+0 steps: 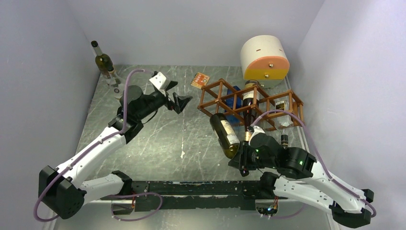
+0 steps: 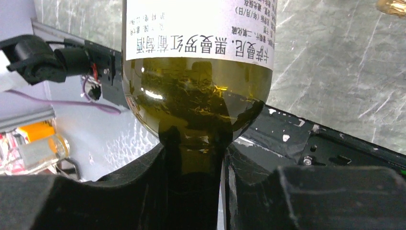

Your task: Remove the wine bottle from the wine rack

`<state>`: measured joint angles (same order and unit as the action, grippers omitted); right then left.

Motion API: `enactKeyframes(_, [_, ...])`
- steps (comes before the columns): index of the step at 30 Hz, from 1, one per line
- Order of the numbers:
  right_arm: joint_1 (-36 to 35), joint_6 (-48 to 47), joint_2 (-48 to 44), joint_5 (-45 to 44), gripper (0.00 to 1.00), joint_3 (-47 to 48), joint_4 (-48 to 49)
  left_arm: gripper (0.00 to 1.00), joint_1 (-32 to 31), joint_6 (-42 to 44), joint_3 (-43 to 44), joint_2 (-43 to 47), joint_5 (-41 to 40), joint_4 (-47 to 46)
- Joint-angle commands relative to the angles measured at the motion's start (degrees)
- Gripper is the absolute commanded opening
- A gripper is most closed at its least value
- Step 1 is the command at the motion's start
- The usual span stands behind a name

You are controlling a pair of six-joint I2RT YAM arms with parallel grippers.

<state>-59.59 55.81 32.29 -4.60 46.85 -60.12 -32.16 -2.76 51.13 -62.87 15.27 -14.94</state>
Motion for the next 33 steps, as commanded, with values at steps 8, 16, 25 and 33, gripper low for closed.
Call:
enactKeyframes(8, [0.0,-11.0,7.5,8.7,0.0,9.8,2.8,0.98,-17.1,26.7,-2.9,0.0,22.4,6.6])
enactKeyframes(16, [0.0,-12.3,14.4,14.6,0.0,14.0,-0.8,0.97,-36.6,40.3,-5.5,-2.5,0.6,13.9])
enactKeyframes(25, [-0.1,-13.3,18.5,19.0,0.0,13.3,3.3,0.98,-40.5,39.1,-6.5,-6.6,-6.8,8.7])
enactKeyframes(33, [0.0,-13.8,20.3,19.0,0.0,13.5,4.5,0.98,-40.5,38.3,-4.9,-8.5,-9.2,9.7])
